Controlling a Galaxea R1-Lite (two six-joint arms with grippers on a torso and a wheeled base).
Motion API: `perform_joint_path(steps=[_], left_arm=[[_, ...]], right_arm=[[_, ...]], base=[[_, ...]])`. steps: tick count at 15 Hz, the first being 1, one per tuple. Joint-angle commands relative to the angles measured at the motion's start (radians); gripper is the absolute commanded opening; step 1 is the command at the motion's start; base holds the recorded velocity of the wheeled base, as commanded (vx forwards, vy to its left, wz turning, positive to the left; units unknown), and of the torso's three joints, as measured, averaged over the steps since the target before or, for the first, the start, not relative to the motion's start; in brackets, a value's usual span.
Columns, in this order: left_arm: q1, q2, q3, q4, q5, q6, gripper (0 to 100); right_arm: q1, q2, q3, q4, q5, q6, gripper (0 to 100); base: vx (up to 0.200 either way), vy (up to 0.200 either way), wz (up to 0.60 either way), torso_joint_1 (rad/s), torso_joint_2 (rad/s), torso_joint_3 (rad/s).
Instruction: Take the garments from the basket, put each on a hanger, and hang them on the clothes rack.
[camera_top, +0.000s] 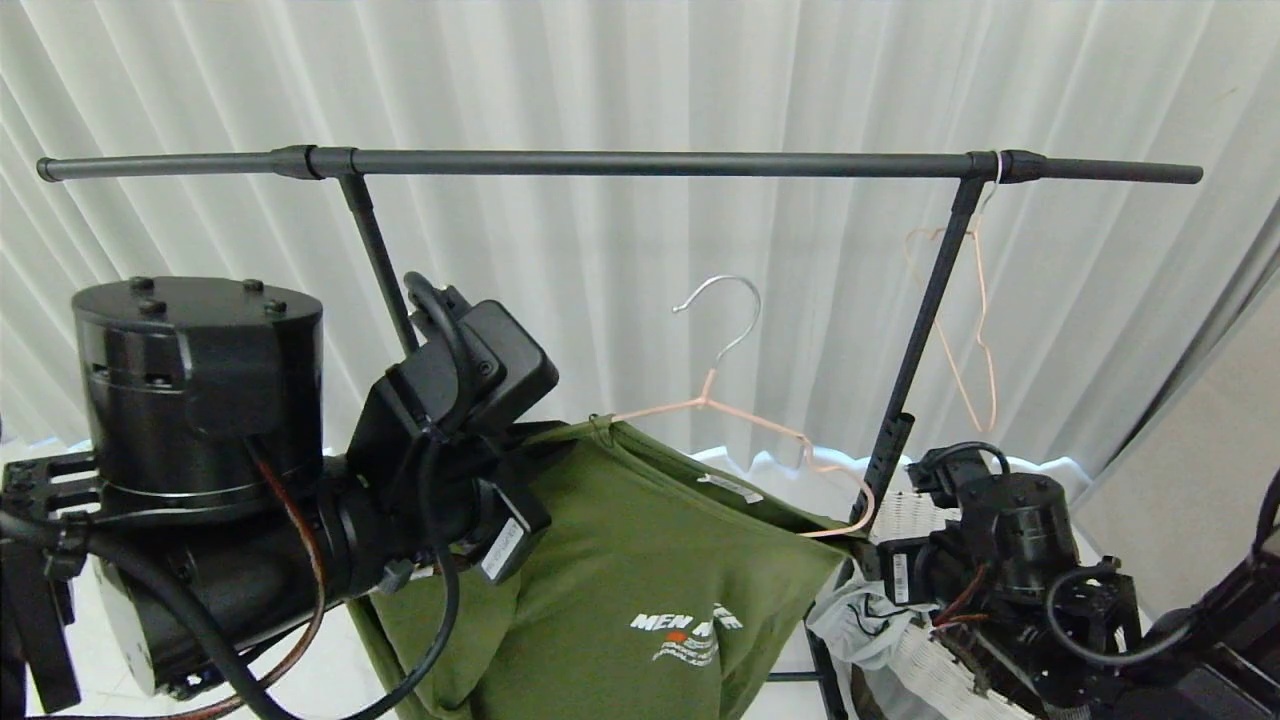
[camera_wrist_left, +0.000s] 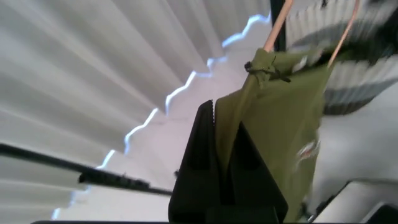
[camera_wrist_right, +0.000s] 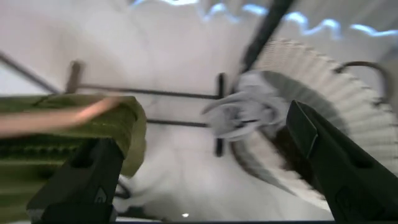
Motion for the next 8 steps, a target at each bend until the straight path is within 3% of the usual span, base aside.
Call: perform_joint_path(steps=[1, 4, 6, 8], left_arm=[[0.017, -0.014, 0.047, -0.001, 0.004, 0.013, 0], [0.017, -0.013, 0.078, -0.001, 0.005, 0.018, 0], [0.038, -0.014, 0.113, -0.004, 0.033, 0.085, 0], [0.038, -0.019, 0.13, -0.004, 0.041, 0.101, 0]], right_arm=[[-0.072, -0.067, 0.005, 0.002, 0.0, -0.022, 100], [-0.078, -0.107, 0.007, 0.002, 0.02, -0.028, 100], [-0.078, -0.197, 0.007, 0.006, 0.086, -0.091, 100], [-0.084, -0.234, 0.007, 0.008, 0.112, -0.125, 100]], base=[[0.0, 0.0, 0.0, 0.0, 0.0, 0.0], [0.0, 0.0, 0.0, 0.0, 0.0, 0.0], [0.0, 0.0, 0.0, 0.0, 0.0, 0.0], [0.0, 0.0, 0.0, 0.0, 0.0, 0.0]])
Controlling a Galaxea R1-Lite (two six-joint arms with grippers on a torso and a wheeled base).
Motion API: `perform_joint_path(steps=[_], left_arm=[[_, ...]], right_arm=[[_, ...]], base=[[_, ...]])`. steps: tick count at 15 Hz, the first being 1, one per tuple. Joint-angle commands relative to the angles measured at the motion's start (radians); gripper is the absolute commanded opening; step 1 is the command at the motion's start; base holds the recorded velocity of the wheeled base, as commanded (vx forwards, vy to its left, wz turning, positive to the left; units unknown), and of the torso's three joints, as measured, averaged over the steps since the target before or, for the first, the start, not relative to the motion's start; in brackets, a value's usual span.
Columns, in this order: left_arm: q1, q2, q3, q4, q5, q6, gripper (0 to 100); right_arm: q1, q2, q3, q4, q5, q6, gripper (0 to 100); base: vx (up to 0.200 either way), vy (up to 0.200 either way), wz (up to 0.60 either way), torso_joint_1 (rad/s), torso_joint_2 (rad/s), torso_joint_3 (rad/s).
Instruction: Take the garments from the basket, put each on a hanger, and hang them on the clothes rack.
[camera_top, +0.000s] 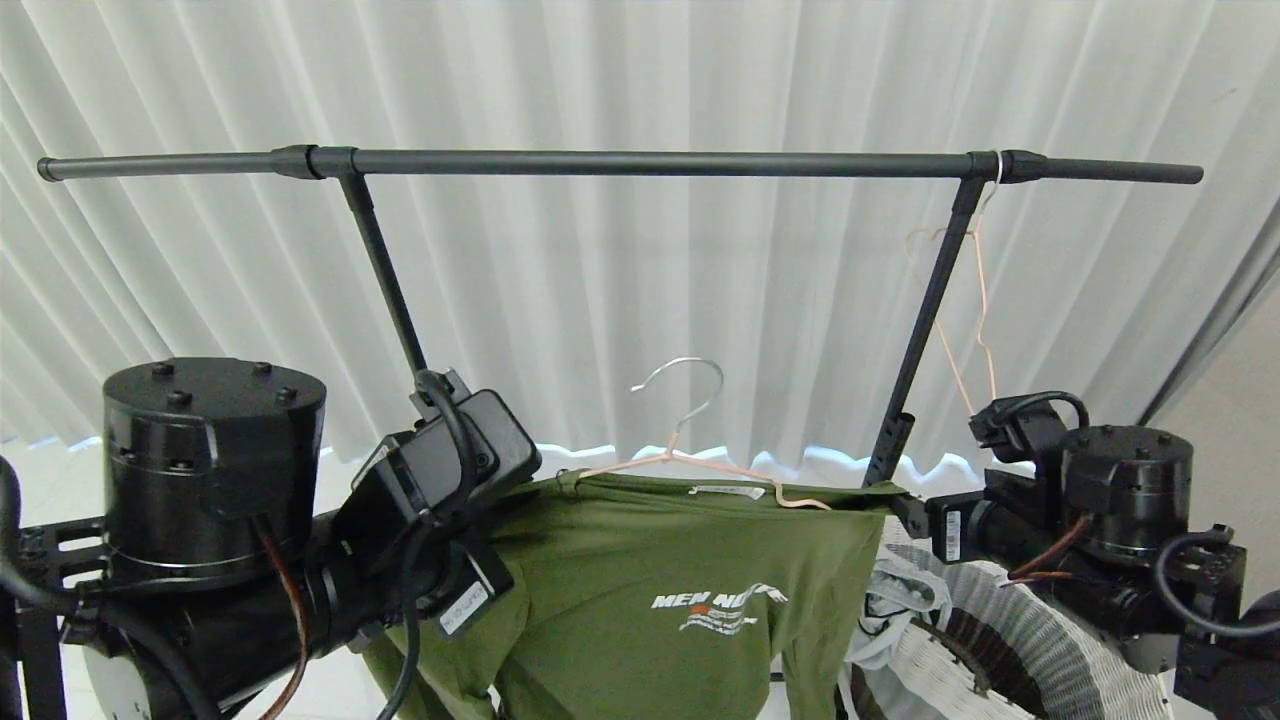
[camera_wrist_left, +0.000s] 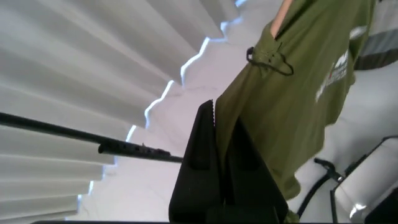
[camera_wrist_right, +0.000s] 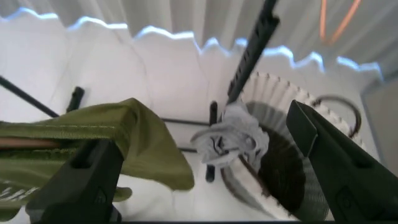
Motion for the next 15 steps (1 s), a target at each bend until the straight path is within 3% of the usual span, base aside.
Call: perform_joint_path(steps=[1, 3, 5, 6, 8, 10, 15], left_arm=[[0.004, -0.003, 0.018, 0.001, 0.002, 0.01, 0], [0.008, 0.008, 0.016, -0.002, 0.042, 0.016, 0], [0.001, 0.032, 0.018, -0.062, 0.137, -0.039, 0], [-0.011, 0.037, 0.019, -0.085, 0.139, -0.088, 0], [-0.021, 0.026, 0.019, -0.088, 0.139, -0.115, 0], [-0.048, 0.012, 0.034, -0.099, 0.133, -0.158, 0], [-0.061, 0.0, 0.076, -0.203, 0.073, -0.177, 0]], right_arm=[[-0.006, -0.079, 0.0, 0.001, 0.017, -0.024, 100], [0.003, -0.13, 0.0, 0.015, 0.046, -0.065, 100], [0.02, -0.223, 0.0, 0.104, 0.119, -0.127, 100], [0.032, -0.285, -0.003, 0.167, 0.172, -0.154, 100], [0.046, -0.375, -0.014, 0.267, 0.265, -0.176, 100], [0.048, -0.486, -0.062, 0.445, 0.395, -0.214, 100], [0.048, -0.477, -0.192, 0.609, 0.595, -0.271, 100]], base=[[0.0, 0.0, 0.0, 0.0, 0.0, 0.0], [0.0, 0.0, 0.0, 0.0, 0.0, 0.0], [0.0, 0.0, 0.0, 0.0, 0.0, 0.0], [0.0, 0.0, 0.0, 0.0, 0.0, 0.0], [0.0, 0.0, 0.0, 0.0, 0.0, 0.0], [0.0, 0.0, 0.0, 0.0, 0.0, 0.0], [0.0, 0.0, 0.0, 0.0, 0.0, 0.0]])
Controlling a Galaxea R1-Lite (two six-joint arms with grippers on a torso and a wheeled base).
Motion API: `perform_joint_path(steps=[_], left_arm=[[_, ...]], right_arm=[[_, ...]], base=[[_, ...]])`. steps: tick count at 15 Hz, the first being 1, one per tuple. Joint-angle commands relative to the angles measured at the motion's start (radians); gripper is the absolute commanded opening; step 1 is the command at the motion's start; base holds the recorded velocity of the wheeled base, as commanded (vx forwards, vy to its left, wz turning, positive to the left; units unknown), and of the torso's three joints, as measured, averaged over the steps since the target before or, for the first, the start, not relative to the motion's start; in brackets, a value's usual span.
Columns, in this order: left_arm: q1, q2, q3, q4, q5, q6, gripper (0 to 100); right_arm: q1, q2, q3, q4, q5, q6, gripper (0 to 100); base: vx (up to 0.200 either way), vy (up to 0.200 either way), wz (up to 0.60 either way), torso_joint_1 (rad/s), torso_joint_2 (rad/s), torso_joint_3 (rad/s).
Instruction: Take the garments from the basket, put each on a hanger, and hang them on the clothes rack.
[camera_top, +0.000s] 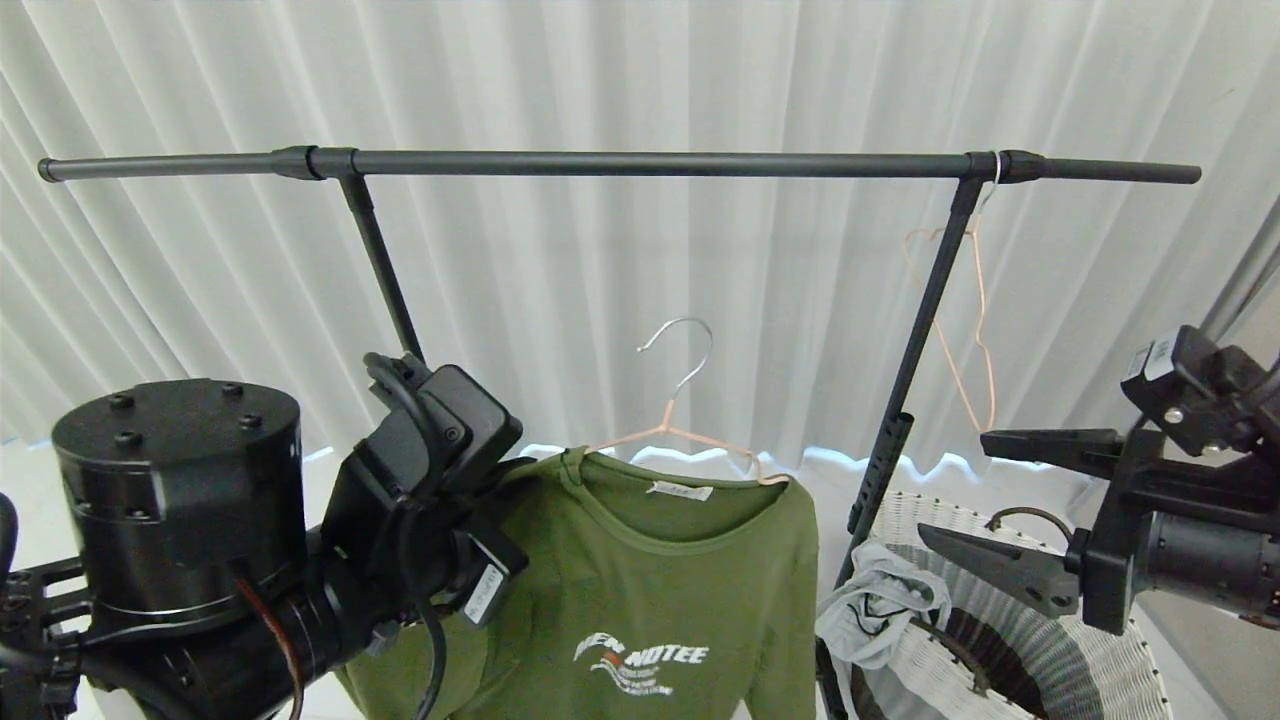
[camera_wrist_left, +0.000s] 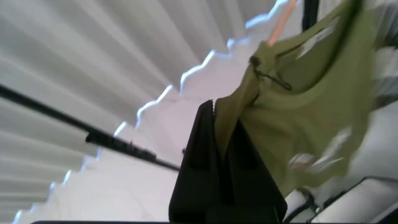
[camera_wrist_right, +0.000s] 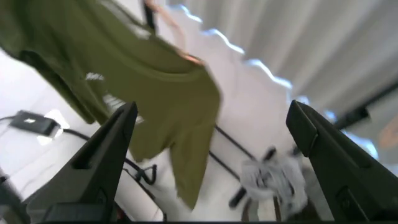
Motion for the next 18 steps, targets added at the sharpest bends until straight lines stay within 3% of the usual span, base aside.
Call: perform_joint_path(steps=[1, 4, 6, 10, 13, 18], left_arm=[[-0.001, 0.002, 0.0, -0.023, -0.011, 0.0, 0], [-0.001, 0.02, 0.0, -0.142, -0.064, 0.002, 0], [0.004, 0.031, 0.009, -0.205, -0.136, 0.009, 0], [0.002, 0.02, 0.022, -0.213, -0.207, 0.012, 0], [-0.001, 0.008, 0.023, -0.222, -0.276, 0.057, 0], [-0.009, 0.003, 0.022, -0.228, -0.291, 0.083, 0]], right_arm=[[0.001, 0.03, -0.039, 0.006, 0.049, -0.037, 100], [0.001, 0.114, -0.135, 0.039, 0.135, -0.112, 100], [0.001, 0.151, -0.24, 0.144, 0.198, -0.153, 100], [-0.007, 0.241, -0.447, 0.36, 0.289, -0.321, 100], [0.007, 0.307, -0.487, 0.418, 0.341, -0.437, 100], [0.01, 0.343, -0.493, 0.44, 0.381, -0.434, 100]], base=[[0.0, 0.0, 0.0, 0.0, 0.0, 0.0], [0.0, 0.0, 0.0, 0.0, 0.0, 0.0], [0.0, 0.0, 0.0, 0.0, 0.0, 0.0], [0.0, 0.0, 0.0, 0.0, 0.0, 0.0], [0.0, 0.0, 0.0, 0.0, 0.0, 0.0], [0.0, 0.0, 0.0, 0.0, 0.0, 0.0]])
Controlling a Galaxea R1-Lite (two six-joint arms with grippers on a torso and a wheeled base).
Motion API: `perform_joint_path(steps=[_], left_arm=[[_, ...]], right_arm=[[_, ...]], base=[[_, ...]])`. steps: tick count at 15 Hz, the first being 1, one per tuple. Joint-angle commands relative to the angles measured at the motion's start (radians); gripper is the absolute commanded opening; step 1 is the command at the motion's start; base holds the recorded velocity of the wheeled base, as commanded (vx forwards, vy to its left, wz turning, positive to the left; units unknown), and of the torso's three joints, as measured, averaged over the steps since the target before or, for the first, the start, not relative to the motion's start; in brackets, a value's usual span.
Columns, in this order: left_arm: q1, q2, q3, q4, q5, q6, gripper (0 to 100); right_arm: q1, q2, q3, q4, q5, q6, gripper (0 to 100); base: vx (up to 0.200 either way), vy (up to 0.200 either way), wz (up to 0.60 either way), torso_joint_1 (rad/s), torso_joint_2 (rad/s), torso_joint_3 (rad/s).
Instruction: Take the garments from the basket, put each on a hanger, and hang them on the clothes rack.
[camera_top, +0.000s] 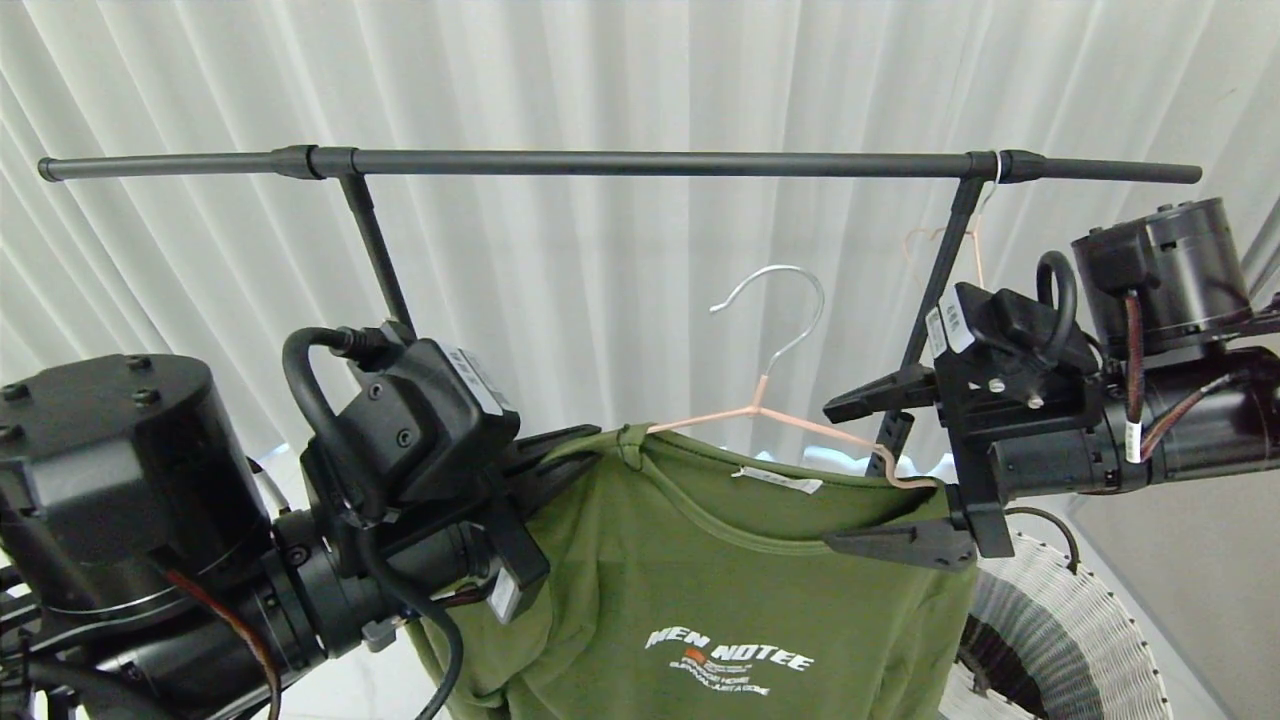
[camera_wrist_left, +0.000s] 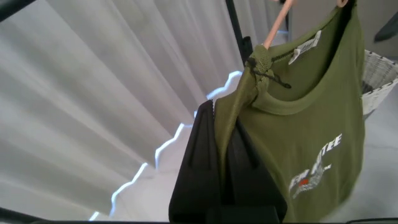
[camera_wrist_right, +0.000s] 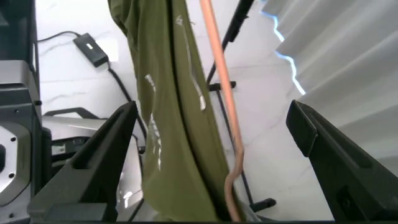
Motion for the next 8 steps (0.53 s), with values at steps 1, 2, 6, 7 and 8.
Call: perform_joint_path(steps=[1, 2, 6, 7, 8], left_arm=[[-0.004, -0.001, -0.001, 0.0, -0.001, 0.0, 0], [-0.004, -0.001, -0.001, 0.0, -0.001, 0.0, 0], [-0.005, 0.008, 0.001, -0.032, -0.001, 0.002, 0], [-0.005, 0.006, 0.001, -0.032, -0.001, 0.002, 0], [-0.005, 0.006, 0.002, -0.032, -0.001, 0.002, 0]], right_arm=[[0.015, 0.03, -0.003, 0.002, 0.001, 0.006, 100], [0.018, 0.033, -0.003, 0.002, 0.001, 0.011, 100], [0.035, 0.057, 0.001, 0.0, -0.001, 0.077, 100], [0.033, 0.06, 0.005, 0.0, -0.001, 0.078, 100], [0.033, 0.063, 0.005, 0.0, -0.001, 0.08, 100]], base=[[0.0, 0.0, 0.0, 0.0, 0.0, 0.0], [0.0, 0.0, 0.0, 0.0, 0.0, 0.0], [0.0, 0.0, 0.0, 0.0, 0.0, 0.0], [0.0, 0.0, 0.0, 0.0, 0.0, 0.0], [0.0, 0.0, 0.0, 0.0, 0.0, 0.0]])
